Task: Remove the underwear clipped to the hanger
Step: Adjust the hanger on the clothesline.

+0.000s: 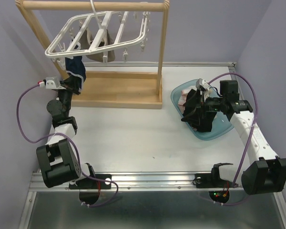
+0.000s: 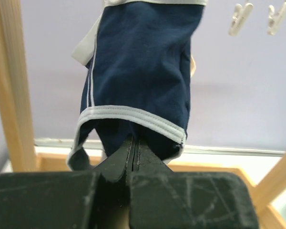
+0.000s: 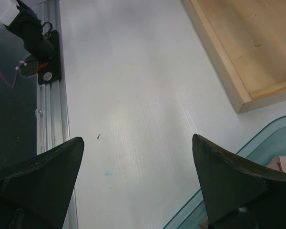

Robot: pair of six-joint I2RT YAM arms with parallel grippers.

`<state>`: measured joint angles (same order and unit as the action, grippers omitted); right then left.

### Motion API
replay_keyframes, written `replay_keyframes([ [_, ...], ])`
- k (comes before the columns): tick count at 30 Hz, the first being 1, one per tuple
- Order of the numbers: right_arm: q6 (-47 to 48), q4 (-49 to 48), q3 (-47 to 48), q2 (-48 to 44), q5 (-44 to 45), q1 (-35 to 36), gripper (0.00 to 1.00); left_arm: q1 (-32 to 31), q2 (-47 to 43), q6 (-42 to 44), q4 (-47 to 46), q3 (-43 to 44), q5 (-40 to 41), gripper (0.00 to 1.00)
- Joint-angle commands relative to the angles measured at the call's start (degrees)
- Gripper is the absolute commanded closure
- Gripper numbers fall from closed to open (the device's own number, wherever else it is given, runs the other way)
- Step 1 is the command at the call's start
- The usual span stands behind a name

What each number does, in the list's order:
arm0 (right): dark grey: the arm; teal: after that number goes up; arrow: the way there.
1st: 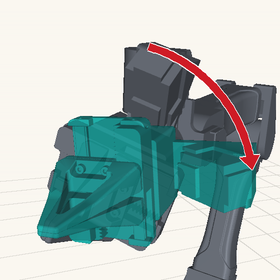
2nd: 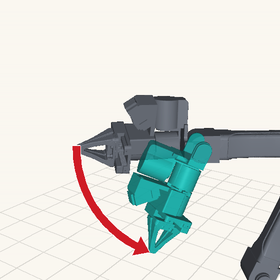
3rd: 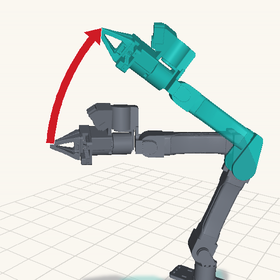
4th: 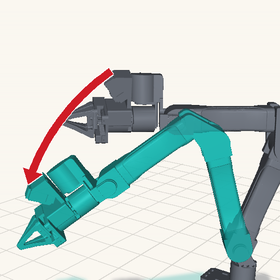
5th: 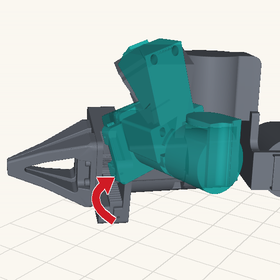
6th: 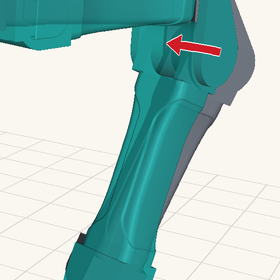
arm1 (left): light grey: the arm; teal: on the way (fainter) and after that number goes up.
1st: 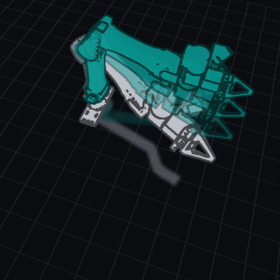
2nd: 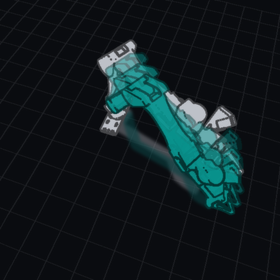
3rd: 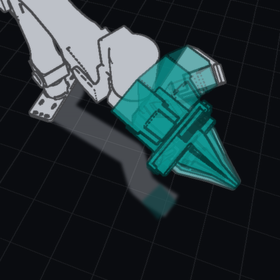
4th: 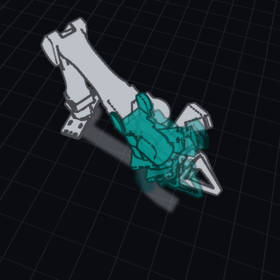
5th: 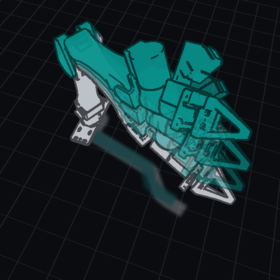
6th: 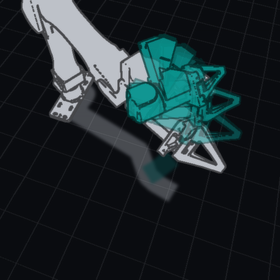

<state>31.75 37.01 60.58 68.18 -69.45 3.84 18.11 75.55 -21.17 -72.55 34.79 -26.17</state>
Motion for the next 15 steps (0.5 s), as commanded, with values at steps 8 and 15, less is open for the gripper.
replay_keyframes([
  [8, 0.9, -1.0, -0.5, -0.9, -0.6, 0.6, 0.00, -8.2, -9.0, -14.1, -23.9, -7.9, -4.6, 1.00],
  [15, 0.9, -1.0, -0.5, -1.5, -0.5, 0.6, 0.00, -17.8, -15.7, -10.6, -19.9, -8.9, -3.9, 1.00],
])
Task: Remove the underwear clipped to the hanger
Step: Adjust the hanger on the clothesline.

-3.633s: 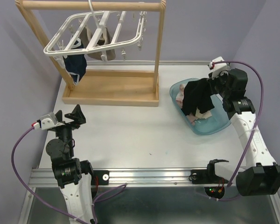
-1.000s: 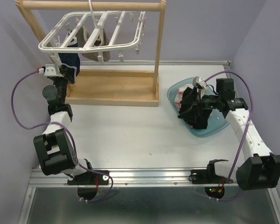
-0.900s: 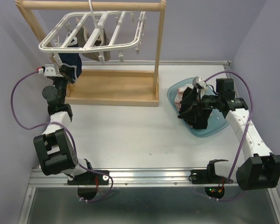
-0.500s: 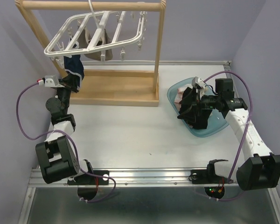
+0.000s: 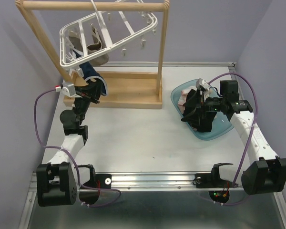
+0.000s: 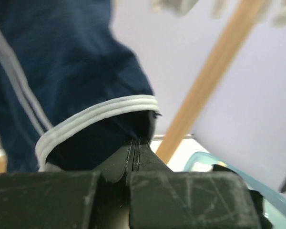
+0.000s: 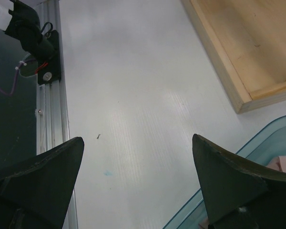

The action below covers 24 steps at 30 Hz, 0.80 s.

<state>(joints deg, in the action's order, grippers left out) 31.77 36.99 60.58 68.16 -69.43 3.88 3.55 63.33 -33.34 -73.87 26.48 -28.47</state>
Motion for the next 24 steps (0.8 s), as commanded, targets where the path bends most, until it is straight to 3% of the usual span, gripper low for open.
replay_keyframes([
  [1, 0.8, -1.0, -0.5, -1.5, -0.4, 0.7, 0.00, -3.4, -4.2, 2.1, -18.0, -0.7, -1.5, 1.00],
  [10, 0.8, -1.0, -0.5, -1.1, -0.6, 0.6, 0.00, -12.5, -12.3, 8.2, -9.3, -1.3, -0.3, 1.00],
  [18, 0.8, -1.0, -0.5, -0.5, -0.4, 0.6, 0.00, -25.7, -9.7, 17.1, -2.3, 1.0, 6.4, 1.00],
  [24, 0.8, -0.9, -0.6, -0.7, -0.3, 0.6, 0.00, -28.2, -7.9, 20.8, 1.8, 2.8, 13.1, 1.00],
])
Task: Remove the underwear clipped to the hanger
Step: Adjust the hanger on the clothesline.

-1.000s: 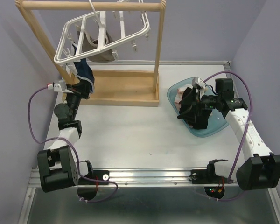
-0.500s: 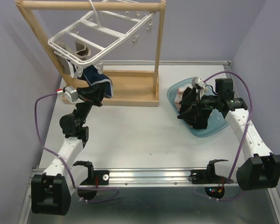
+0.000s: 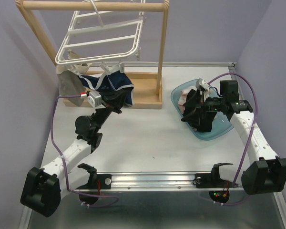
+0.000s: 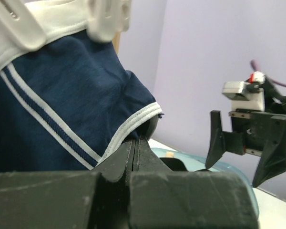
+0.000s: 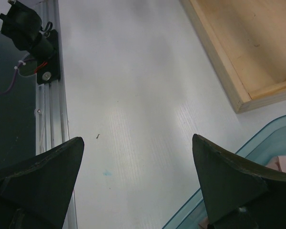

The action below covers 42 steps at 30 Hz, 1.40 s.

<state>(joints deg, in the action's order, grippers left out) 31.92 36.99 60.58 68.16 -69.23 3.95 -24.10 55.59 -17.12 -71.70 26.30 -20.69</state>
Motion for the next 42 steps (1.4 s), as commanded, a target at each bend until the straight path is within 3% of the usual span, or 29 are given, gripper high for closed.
replay_keyframes([
  [1, 0.7, -0.9, -0.6, -0.7, -0.5, 0.5, 0.00, -0.6, -0.1, 4.9, 0.0, 3.0, 5.8, 1.00],
  [7, 0.7, -0.9, -0.6, -0.6, -0.6, 0.4, 0.00, -0.7, 1.4, 6.6, 4.5, 4.9, 7.9, 0.99],
  [10, 0.7, -0.9, -0.6, -0.6, -0.6, 0.6, 0.00, -0.8, 1.4, 7.1, 6.8, 5.8, 8.8, 0.86],
  [11, 0.7, -0.9, -0.6, -0.6, -0.6, 0.6, 0.00, -0.8, 0.8, 7.5, 8.1, 5.9, 9.2, 0.75],
  [14, 0.7, -0.9, -0.6, -0.7, -0.7, 0.6, 0.00, -0.8, -0.9, 7.8, 10.3, 6.4, 9.9, 0.57],
  [17, 0.9, -0.9, -0.7, -0.9, -1.2, 0.5, 0.00, -0.7, -3.3, 8.2, 13.2, 6.3, 10.3, 0.44],
  [19, 0.9, -0.9, -0.8, -1.1, -1.5, 0.6, 0.00, -0.8, -5.0, 8.7, 17.4, 6.7, 10.5, 0.22],
  [23, 1.2, -0.9, -1.0, -1.1, -1.9, 0.6, 0.00, -0.8, -7.4, 10.8, 22.3, 7.6, 10.5, 0.18],
  [34, 1.4, -0.8, -1.2, -1.5, -2.6, 0.6, 0.00, -0.8, -14.7, 16.9, 39.3, 12.0, 14.8, 0.17],
  [37, 1.5, -0.8, -1.2, -1.5, -2.8, 0.8, 0.00, -0.8, -14.6, 19.6, 47.4, 14.3, 20.2, 0.15],
  [42, 1.5, -0.8, -1.3, -1.5, -2.8, 0.9, 0.00, -0.7, -11.4, 19.7, 52.9, 16.1, 27.3, 0.15],
])
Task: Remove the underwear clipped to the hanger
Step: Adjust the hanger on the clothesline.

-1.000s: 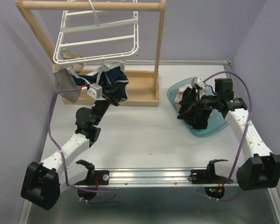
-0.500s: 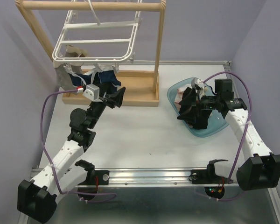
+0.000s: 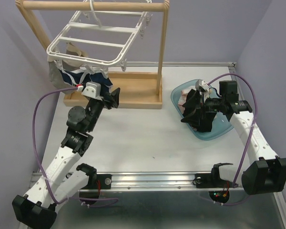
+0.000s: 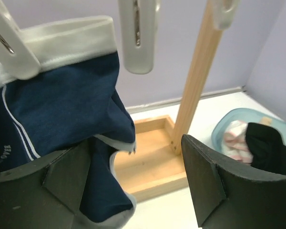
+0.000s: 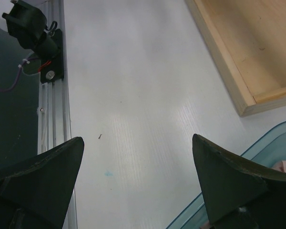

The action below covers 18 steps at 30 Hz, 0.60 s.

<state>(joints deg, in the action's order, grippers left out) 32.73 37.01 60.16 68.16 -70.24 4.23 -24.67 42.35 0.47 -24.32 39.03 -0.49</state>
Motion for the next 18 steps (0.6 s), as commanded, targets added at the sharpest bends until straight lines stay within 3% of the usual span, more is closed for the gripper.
replay_keyframes([
  [1, 0.6, -0.8, -0.8, -1.5, -1.8, 0.6, 0.00, -0.1, 2.2, 2.1, 5.9, 3.5, 8.2, 0.15],
  [8, 0.7, -0.8, -0.8, -1.3, -1.7, 0.6, 0.00, -0.2, 2.8, 0.4, 6.3, 4.7, 15.3, 0.14],
  [18, 0.6, -0.8, -0.8, -1.5, -1.7, 0.8, 0.00, -0.2, -4.9, 0.8, 6.8, 2.8, 5.9, 0.13],
])
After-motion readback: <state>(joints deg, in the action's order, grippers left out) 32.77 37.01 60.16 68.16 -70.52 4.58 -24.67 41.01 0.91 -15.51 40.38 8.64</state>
